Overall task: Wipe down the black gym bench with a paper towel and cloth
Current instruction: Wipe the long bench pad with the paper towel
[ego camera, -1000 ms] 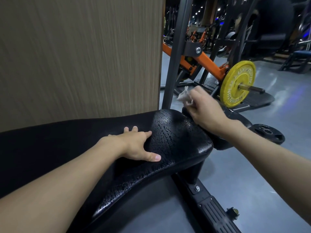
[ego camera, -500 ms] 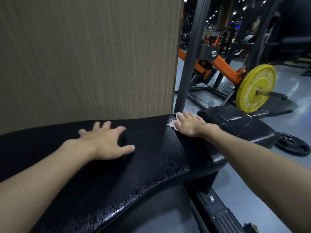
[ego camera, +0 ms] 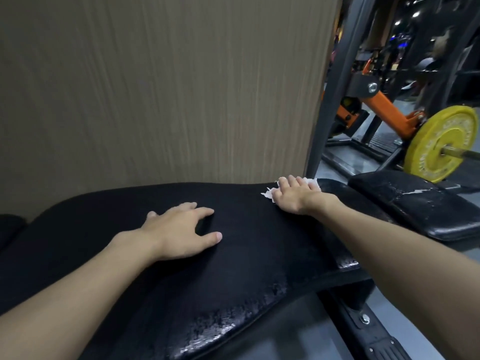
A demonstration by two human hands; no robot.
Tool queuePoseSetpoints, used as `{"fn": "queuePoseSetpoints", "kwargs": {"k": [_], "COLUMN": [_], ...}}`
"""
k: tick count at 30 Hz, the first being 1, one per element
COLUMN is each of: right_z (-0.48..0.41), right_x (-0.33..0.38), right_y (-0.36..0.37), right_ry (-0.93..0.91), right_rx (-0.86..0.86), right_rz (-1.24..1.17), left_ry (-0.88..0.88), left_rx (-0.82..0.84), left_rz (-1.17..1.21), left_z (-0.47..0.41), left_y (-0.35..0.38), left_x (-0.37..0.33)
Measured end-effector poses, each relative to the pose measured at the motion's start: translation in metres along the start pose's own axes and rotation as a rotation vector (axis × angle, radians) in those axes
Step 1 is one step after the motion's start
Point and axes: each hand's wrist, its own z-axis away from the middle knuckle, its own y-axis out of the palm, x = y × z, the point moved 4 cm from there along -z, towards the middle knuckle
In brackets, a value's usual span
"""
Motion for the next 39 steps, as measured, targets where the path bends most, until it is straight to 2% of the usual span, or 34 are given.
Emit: {"fn": "queuePoseSetpoints", "kwargs": {"k": [11, 16, 25, 28, 32, 35, 39], "right_z": [0.01, 0.011, 0.019, 0.026, 0.046, 0.07, 0.083], "right_x": [0.176, 0.261, 0.382, 0.418, 0.446, 0.438, 0.395], "right_y": [0.009, 0.014, 0.016, 0.018, 0.019, 0.018, 0.015], "right_ry": [-0.15, -0.227, -0.383, -0.472, -0.677, -0.81, -0.802], "right_rx": [0.0, 0.015, 0.043, 0.05, 0.08, 0.1, 0.108], "right_rz": [0.008, 0.015, 0.02, 0.034, 0.045, 0.065, 0.029], "left_ry": [-0.139, -0.225, -0.173, -0.207, -0.276, -0.288, -0.287], "left_rx": [-0.089, -0.173, -0.093, -0.132, -0.183, -0.193, -0.181], "left_rz": [-0.039, -0.13, 0.123, 0.05, 0.02, 0.057, 0.033], "left_z": [0.06, 0.091, 0.122, 0.124, 0.123, 0.123, 0.125], "left_y": [-0.008, -0.014, -0.003, 0.0, 0.003, 0.004, 0.0], "left_x": [0.132, 0.177, 0.208, 0.208, 0.213, 0.215, 0.213]}}
